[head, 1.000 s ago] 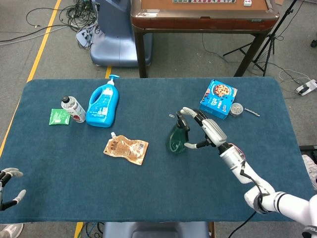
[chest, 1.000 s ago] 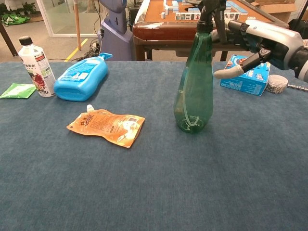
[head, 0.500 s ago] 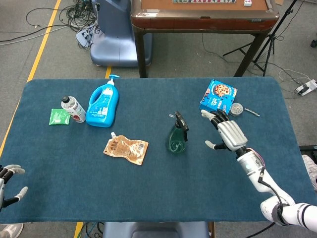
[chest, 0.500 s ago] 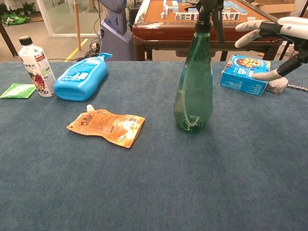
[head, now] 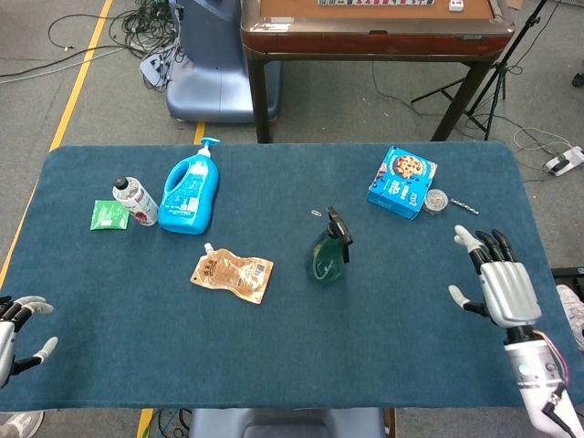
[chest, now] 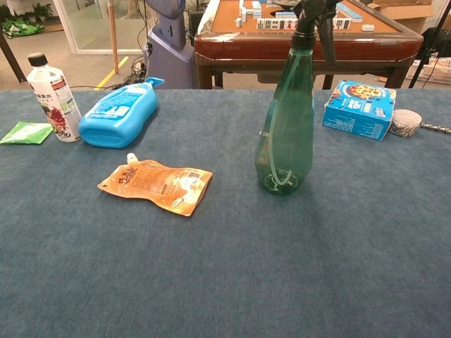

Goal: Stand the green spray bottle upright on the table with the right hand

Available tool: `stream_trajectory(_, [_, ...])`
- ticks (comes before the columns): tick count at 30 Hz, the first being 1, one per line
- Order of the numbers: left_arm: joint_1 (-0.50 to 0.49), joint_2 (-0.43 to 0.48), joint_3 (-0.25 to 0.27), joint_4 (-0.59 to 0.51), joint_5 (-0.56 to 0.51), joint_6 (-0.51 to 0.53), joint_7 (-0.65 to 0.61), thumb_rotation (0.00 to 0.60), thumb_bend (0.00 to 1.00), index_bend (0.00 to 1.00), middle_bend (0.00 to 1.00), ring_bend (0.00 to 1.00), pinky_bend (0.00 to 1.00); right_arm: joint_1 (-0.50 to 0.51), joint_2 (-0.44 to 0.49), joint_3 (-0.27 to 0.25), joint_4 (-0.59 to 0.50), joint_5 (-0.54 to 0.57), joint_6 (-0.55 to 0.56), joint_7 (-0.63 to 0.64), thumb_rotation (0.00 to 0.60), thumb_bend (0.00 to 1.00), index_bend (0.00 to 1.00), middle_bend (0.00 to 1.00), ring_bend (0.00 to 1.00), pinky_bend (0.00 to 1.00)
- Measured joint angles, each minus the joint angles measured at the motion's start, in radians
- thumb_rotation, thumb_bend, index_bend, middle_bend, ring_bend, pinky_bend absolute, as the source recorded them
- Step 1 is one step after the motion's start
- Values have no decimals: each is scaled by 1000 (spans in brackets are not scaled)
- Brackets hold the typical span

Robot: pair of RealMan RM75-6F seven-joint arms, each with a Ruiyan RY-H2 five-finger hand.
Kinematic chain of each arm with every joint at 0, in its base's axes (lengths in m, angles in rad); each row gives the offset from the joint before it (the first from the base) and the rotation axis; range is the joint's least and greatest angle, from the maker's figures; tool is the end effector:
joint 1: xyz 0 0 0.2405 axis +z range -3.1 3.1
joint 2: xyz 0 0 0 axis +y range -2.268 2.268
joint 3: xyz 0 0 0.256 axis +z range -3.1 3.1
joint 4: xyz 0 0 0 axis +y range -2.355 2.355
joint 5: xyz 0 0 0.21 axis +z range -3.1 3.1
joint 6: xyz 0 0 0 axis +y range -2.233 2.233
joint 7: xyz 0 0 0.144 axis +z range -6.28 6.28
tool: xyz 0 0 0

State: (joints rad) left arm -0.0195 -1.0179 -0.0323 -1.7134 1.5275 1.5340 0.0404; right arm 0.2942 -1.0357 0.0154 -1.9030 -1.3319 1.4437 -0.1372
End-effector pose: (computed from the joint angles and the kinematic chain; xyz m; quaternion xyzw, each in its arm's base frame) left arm -0.3040 0.1566 0.1840 -0.5921 -0.3794 -0.3728 0.6054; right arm -0.2441 -0.2226 0.1561 0.6028 -0.4107 0.4092 0.5482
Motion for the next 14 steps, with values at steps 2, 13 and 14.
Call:
stream_trajectory(2, [-3, 1, -1, -5, 3, 0, 2, 600, 255, 392, 310, 291, 150, -34, 9, -17, -13, -24, 33, 0, 600, 258, 47, 222, 75, 25])
stream_trajectory(13, [-19, -5, 1, -25, 17, -10, 21, 600, 255, 392, 310, 291, 151, -180, -13, -109, -20, -216, 146, 9, 600, 258, 53, 222, 75, 25])
stream_trajectory(14, [-19, -5, 1, -26, 19, -8, 22, 600, 255, 392, 310, 291, 151, -188, -20, -112, -18, -227, 152, 6, 600, 259, 55, 222, 75, 25])
